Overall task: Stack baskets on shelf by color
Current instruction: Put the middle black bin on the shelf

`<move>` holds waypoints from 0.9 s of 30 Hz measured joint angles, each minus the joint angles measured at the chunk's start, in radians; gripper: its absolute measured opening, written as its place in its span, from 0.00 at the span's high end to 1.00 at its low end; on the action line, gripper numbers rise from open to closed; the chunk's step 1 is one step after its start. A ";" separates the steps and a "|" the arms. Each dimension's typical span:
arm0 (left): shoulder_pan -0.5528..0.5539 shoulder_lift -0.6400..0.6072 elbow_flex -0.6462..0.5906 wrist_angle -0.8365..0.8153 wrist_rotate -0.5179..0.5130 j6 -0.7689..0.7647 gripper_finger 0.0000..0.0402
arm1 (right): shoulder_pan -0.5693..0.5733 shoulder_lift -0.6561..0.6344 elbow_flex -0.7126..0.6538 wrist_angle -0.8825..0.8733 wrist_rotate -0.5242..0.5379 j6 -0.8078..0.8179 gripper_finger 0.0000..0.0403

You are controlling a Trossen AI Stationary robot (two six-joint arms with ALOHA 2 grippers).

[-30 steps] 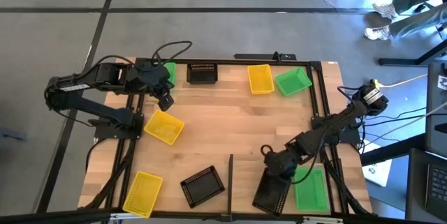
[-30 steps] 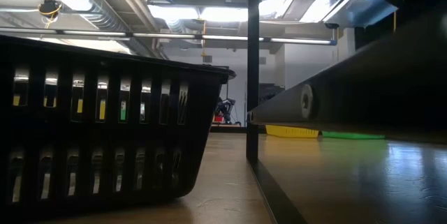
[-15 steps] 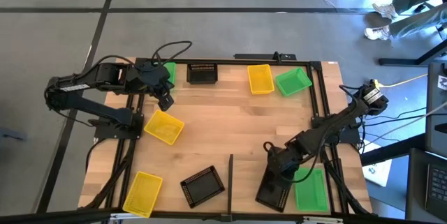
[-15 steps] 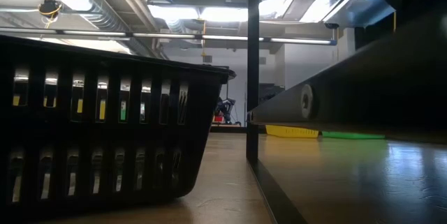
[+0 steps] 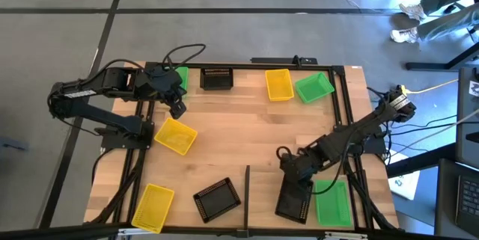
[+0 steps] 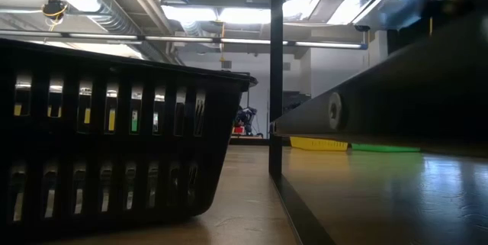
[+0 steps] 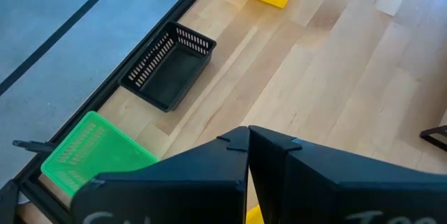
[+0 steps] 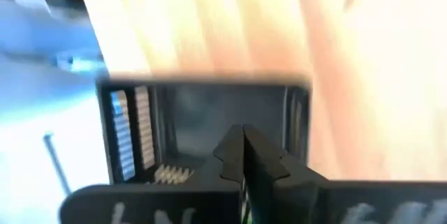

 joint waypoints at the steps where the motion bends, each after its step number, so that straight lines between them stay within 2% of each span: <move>1: 0.000 0.000 0.000 0.000 0.000 0.000 1.00 | -0.006 0.000 0.011 0.008 0.027 -0.020 1.00; 6: 0.000 0.000 0.000 0.000 0.000 0.003 1.00 | -0.032 0.001 -0.021 0.163 0.075 -0.108 1.00; 12: 0.000 0.000 0.000 0.001 0.007 0.041 1.00 | -0.086 0.051 -0.085 0.426 -0.001 -0.154 1.00; 16: 0.000 0.000 0.000 0.017 0.071 0.100 1.00 | -0.107 0.105 -0.076 0.446 -0.087 -0.127 1.00; 23: 0.000 -0.002 0.000 0.099 0.253 0.252 1.00 | -0.107 0.175 -0.046 0.448 -0.236 -0.045 1.00; 27: 0.000 -0.002 0.000 0.117 0.282 0.286 1.00 | -0.105 0.184 -0.039 0.446 -0.280 -0.020 1.00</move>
